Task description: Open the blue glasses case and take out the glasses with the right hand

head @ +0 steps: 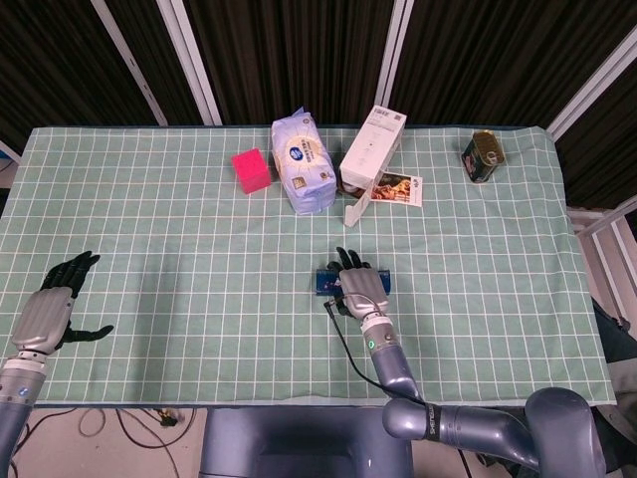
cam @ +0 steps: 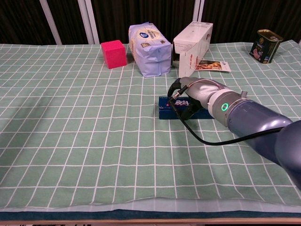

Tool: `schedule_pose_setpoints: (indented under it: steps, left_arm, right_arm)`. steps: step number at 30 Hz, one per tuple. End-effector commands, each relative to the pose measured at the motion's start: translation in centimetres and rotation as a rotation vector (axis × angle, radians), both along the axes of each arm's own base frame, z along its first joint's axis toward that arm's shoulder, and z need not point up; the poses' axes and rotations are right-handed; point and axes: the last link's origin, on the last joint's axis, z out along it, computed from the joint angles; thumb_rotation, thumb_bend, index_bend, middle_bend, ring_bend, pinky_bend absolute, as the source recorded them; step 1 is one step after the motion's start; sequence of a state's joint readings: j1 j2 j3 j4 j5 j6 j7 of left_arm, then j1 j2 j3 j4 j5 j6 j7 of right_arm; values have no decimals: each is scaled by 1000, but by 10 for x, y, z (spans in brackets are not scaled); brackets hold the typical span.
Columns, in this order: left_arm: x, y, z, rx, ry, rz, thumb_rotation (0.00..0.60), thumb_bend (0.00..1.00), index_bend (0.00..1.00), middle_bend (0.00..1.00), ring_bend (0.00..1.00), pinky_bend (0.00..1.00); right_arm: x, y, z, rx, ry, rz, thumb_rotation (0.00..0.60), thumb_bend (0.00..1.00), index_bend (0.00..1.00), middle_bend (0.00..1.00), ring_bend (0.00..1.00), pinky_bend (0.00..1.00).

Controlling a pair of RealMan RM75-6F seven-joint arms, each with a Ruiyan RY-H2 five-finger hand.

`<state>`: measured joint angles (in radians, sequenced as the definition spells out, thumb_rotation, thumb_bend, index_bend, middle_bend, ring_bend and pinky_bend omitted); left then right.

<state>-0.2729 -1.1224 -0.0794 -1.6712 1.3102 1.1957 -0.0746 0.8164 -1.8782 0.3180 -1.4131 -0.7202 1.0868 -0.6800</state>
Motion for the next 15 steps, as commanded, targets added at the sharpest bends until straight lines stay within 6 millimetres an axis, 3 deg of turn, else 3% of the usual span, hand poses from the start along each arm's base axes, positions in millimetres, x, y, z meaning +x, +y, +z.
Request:
schedule_pose_setpoints:
  steps: [1,12,15]
  left_arm:
    - [0,0,0,0,-1,0,600,0,0,0,0,0]
    - [0,0,0,-2,-7,4,600,0,0,0,0,0]
    - [0,0,0,-2,-8,4,600,0,0,0,0,0]
  right_arm:
    - [0,0,0,1,0,0,600,578,248,0,0,238]
    - [-4,-3,-1,-1,6,-17,600,627,252,0,0,238]
    - [-6,-4,-1,-2,7,-24,600,696,252,0,0,238]
